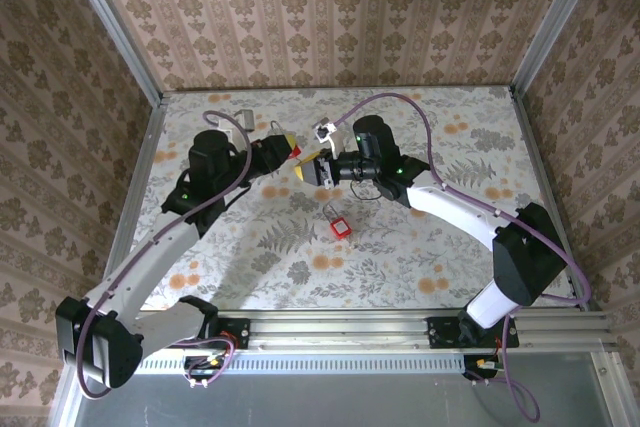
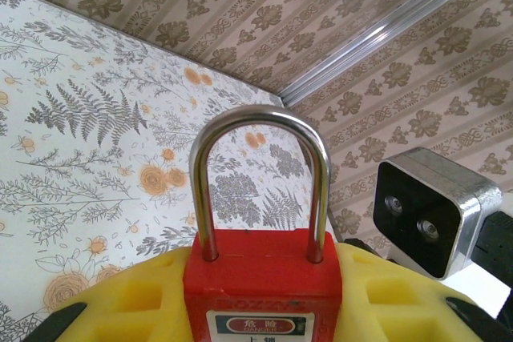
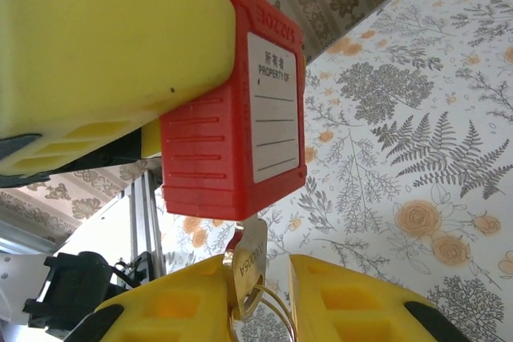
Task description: Unlock with the key
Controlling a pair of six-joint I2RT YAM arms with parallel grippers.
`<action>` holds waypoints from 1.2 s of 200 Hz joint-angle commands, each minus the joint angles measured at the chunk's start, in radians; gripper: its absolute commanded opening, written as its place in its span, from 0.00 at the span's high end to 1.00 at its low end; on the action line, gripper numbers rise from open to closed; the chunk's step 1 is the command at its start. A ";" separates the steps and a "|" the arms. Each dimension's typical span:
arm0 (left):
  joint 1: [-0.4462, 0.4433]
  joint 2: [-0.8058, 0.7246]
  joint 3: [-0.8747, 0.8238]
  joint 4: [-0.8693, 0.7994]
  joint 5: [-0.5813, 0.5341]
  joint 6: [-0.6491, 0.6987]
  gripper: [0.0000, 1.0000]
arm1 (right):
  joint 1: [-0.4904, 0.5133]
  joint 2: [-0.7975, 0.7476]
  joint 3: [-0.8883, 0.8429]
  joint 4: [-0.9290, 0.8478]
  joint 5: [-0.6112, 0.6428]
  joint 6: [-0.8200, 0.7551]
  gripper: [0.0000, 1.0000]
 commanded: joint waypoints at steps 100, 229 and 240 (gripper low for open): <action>-0.050 0.039 0.087 -0.068 0.001 0.007 1.00 | 0.057 -0.015 0.090 -0.096 0.124 -0.173 1.00; -0.059 0.078 0.173 -0.268 -0.021 -0.057 1.00 | 0.242 -0.023 0.139 -0.197 0.577 -0.535 1.00; -0.059 0.081 0.175 -0.278 -0.019 -0.061 1.00 | 0.248 -0.022 0.140 -0.188 0.598 -0.540 1.00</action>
